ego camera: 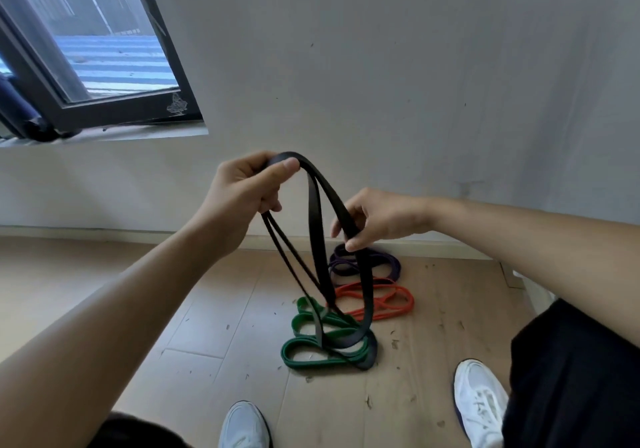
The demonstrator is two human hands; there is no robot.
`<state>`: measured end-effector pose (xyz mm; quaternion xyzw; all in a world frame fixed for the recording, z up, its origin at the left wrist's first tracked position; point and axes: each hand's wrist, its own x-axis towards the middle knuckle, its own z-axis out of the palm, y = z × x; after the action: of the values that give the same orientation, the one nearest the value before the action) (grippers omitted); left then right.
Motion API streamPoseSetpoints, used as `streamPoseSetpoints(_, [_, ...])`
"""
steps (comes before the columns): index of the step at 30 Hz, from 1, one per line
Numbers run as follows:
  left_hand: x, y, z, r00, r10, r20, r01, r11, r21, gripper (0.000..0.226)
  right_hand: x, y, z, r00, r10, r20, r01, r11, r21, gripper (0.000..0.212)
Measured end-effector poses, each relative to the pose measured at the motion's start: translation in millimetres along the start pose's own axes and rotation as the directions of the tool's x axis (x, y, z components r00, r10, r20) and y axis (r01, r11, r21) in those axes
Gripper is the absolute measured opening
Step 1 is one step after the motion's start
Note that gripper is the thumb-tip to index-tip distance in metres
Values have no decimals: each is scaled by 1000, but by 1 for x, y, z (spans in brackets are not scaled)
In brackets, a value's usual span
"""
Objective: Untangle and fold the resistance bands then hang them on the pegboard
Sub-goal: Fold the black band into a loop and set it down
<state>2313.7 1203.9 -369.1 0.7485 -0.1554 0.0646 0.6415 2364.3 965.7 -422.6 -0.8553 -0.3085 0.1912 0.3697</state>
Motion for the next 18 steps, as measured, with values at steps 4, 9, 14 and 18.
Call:
streamPoseSetpoints(4, [2, 2, -13, 998, -15, -59, 8, 992, -127, 25, 6, 18, 2, 996, 63, 63, -65, 997, 28, 6])
streamPoseSetpoints(9, [1, 1, -26, 994, -6, -110, -12, 987, -163, 24, 4, 26, -8, 974, 125, 188, -162, 967, 196, 8])
streamPoseSetpoints(14, [3, -5, -36, 975, -21, -223, -4, 994, -108, 15, 5, 30, -14, 955, 169, 243, -224, 949, 220, 10])
streamPoseSetpoints(18, [5, -14, -46, 957, -30, -288, 18, 999, -42, 19, 6, 35, -15, 953, 224, 206, -244, 967, 78, 9])
